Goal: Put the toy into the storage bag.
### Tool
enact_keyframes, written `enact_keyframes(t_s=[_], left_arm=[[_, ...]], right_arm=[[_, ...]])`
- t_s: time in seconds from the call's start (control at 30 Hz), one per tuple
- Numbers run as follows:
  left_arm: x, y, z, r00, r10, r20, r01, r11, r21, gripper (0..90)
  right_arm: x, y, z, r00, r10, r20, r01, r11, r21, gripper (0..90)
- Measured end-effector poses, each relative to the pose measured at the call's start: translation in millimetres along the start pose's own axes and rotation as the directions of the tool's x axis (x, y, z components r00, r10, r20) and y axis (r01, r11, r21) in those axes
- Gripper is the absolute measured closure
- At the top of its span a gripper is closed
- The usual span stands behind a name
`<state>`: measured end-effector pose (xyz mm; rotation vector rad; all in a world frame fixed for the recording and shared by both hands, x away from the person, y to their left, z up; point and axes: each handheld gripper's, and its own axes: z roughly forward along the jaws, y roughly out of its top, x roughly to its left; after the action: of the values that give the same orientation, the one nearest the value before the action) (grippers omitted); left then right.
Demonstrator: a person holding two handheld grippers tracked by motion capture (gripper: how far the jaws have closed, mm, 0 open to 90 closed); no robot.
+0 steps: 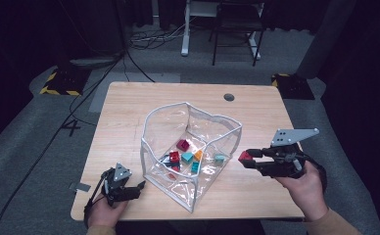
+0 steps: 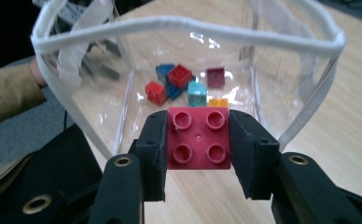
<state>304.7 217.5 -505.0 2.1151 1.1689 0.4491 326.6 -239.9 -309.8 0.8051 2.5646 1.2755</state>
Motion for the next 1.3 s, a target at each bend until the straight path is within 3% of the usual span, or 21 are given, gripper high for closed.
enact_keyframes(t_s=[0.13,0.53,0.9,1.3], left_arm=[[-0.2,0.0,0.0,1.0,-0.002,0.002,0.002,1.0,0.001,25.0],[-0.1,0.0,0.1,1.0,-0.002,0.002,0.002,1.0,0.001,25.0],[-0.7,-0.2,0.0,0.9999,-0.009,0.007,0.009,1.0,0.002,24.9],[-0.9,-0.3,0.3,1.0,-0.008,0.004,0.008,1.0,-0.001,24.9]], right_arm=[[-0.3,10.8,-1.0,1.0,-0.006,0.006,0.006,0.999,-0.042,59.1],[-3.0,54.3,9.3,0.9992,-0.034,-0.022,0.033,0.998,-0.047,59.1],[3.3,96.5,37.8,0.9955,-0.086,-0.04,0.086,0.996,-0.016,59.1],[9.8,126.6,75.2,0.9912,-0.106,-0.079,0.109,0.994,0.027,59.1]])
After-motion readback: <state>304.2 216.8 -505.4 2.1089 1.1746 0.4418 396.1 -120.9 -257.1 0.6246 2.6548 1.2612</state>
